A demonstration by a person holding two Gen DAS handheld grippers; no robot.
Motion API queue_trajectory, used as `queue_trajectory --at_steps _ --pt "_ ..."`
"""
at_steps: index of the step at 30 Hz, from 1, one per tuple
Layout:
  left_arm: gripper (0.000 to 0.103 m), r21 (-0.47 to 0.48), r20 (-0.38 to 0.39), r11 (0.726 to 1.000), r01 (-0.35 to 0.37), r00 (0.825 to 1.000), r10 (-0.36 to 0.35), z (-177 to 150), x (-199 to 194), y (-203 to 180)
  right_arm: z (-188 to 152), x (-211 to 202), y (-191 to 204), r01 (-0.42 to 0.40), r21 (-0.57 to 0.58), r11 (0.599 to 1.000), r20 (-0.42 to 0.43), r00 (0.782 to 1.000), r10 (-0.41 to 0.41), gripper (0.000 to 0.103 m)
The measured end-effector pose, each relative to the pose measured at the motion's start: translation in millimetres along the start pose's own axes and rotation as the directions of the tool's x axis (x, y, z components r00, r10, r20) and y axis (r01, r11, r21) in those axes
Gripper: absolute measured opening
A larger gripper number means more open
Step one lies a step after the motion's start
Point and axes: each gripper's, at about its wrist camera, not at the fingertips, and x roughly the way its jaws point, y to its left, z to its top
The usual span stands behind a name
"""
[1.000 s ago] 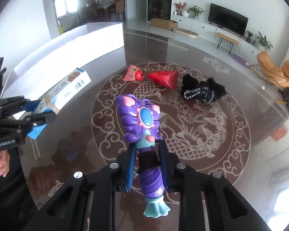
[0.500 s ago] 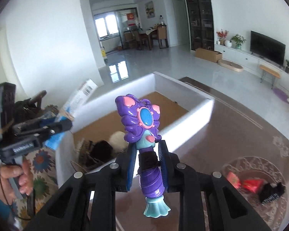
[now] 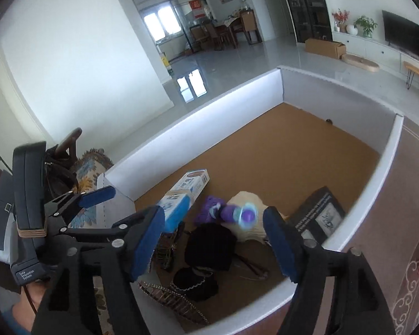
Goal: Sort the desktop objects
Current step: 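Release the ointment box and wand into the white box, return both tools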
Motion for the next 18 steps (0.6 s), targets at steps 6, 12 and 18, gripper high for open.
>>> queue_trajectory --at_steps 6,12,18 --pt "0.091 0.057 0.09 0.972 0.227 0.969 -0.231 -28 -64 -55 -80 -104 -75 0.209 0.008 0.978 0.148 0.967 -0.208 0.103" --pt "0.097 0.255 -0.002 0.862 0.438 0.892 -0.453 -61 -101 -183 -214 -178 -205 0.513 0.115 0.851 -0.025 0.857 -0.514 0.103" --pt "0.097 0.45 -0.168 0.788 0.42 0.906 -0.388 -114 -59 -291 -286 -246 -267 0.617 0.243 0.748 -0.119 0.784 -0.609 0.103"
